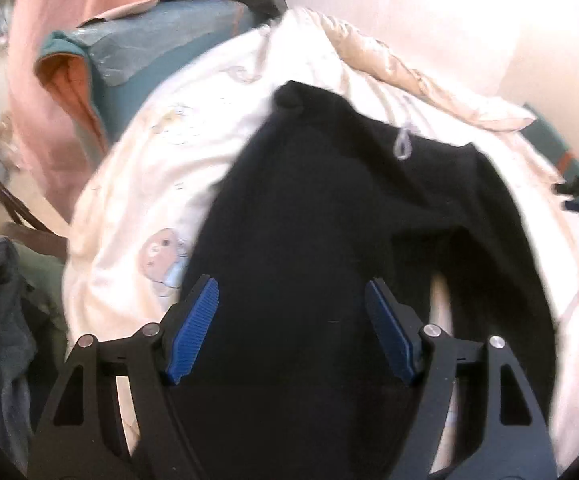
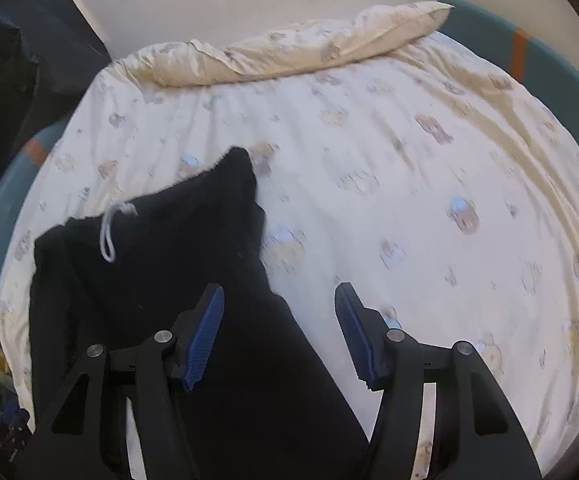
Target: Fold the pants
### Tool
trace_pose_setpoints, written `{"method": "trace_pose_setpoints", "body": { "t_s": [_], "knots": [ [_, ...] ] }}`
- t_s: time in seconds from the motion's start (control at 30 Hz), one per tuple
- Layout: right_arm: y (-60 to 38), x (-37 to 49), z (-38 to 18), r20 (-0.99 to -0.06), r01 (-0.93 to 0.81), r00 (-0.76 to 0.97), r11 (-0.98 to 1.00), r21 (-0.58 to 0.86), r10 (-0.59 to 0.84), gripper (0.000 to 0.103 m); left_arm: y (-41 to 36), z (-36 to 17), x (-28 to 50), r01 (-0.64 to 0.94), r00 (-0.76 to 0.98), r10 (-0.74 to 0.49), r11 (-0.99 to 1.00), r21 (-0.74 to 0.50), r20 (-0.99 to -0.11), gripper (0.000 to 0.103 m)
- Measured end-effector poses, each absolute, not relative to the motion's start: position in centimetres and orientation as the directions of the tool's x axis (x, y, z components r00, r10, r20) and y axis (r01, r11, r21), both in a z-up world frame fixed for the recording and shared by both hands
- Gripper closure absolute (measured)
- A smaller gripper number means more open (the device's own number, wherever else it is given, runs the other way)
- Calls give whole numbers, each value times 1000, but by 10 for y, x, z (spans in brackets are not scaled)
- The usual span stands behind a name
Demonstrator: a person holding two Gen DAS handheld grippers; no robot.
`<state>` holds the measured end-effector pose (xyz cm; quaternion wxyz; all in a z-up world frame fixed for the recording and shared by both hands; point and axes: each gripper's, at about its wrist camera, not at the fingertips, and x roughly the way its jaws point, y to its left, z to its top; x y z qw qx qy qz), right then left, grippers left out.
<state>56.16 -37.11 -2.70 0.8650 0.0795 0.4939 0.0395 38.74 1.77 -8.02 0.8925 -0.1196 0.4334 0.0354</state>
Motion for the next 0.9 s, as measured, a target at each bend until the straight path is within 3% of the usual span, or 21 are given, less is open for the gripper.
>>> {"method": "trace_pose_setpoints", "body": {
  "t_s": [0.07,0.13,0.33,0.63,0.77,0.8,0.83,0.9],
  "knots": [
    [-369,574,-28,-852,4,508,989,149,126,43,16,-66,381,-134,639,-48,976,-172,-768,30],
    [-369,591,-28,-851,7,518,994,112,92,43,14,-58,374,-108,673,-17,987,-121,-739,18],
    [-354,642,-45,-857,-14,510,997,78,74,43,32,-61,361,-87,656,-57,985,-151,-752,18],
    [-303,743,-101,-884,-100,466,995,-9,39,43,77,-70,307,-129,621,-7,985,-112,-784,18],
    [-300,766,-133,-918,-60,397,998,-25,1,43,76,-76,304,-112,624,28,992,-54,-781,18],
    [-298,766,-138,-920,-53,392,998,-16,6,52,74,-77,305,-108,623,35,993,-42,-781,18],
    [-294,764,-140,-917,-49,399,999,-22,0,76,72,-79,307,-106,618,34,994,-41,-786,18],
    [-266,749,-132,-880,-146,475,987,-69,9,88,67,-81,310,-91,607,6,994,-62,-795,18]
  ]
}}
